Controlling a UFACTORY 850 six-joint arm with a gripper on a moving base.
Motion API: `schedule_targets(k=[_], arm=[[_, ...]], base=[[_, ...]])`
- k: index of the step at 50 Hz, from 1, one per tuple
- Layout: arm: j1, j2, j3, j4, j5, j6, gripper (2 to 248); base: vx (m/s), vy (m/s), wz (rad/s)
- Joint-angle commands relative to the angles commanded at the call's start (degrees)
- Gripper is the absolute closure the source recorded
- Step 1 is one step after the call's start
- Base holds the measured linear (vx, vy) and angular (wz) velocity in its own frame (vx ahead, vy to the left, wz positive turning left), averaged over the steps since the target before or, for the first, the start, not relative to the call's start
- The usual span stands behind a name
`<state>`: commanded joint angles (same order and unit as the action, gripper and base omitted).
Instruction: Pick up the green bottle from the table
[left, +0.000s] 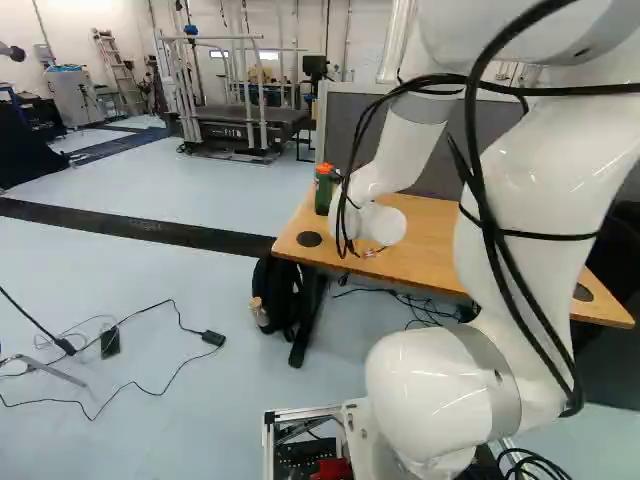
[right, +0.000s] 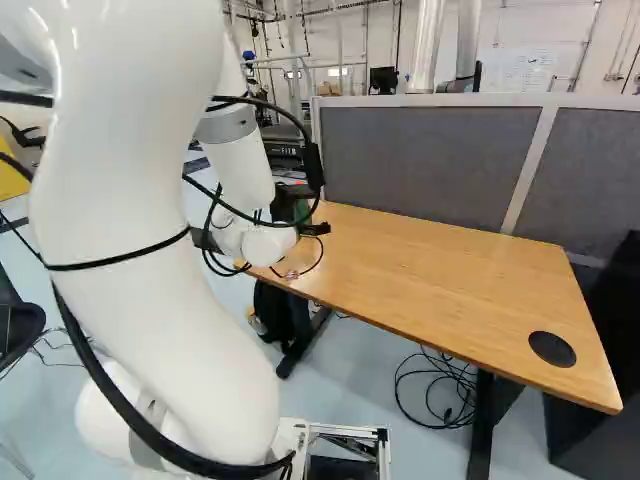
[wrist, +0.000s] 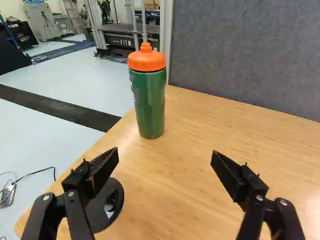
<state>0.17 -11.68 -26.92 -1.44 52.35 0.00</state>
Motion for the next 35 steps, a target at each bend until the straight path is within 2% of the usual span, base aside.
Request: schedule_targets(k=[18, 35], arm=[[0.5, -6.7, -6.0, -2.7, 3.9, 0.0, 3], [0.9, -11.0, -11.3, -3.1, 4.5, 0.0, 3]], base=[[0.0, 0.0, 0.0], [0.0, 0.0, 0.0]])
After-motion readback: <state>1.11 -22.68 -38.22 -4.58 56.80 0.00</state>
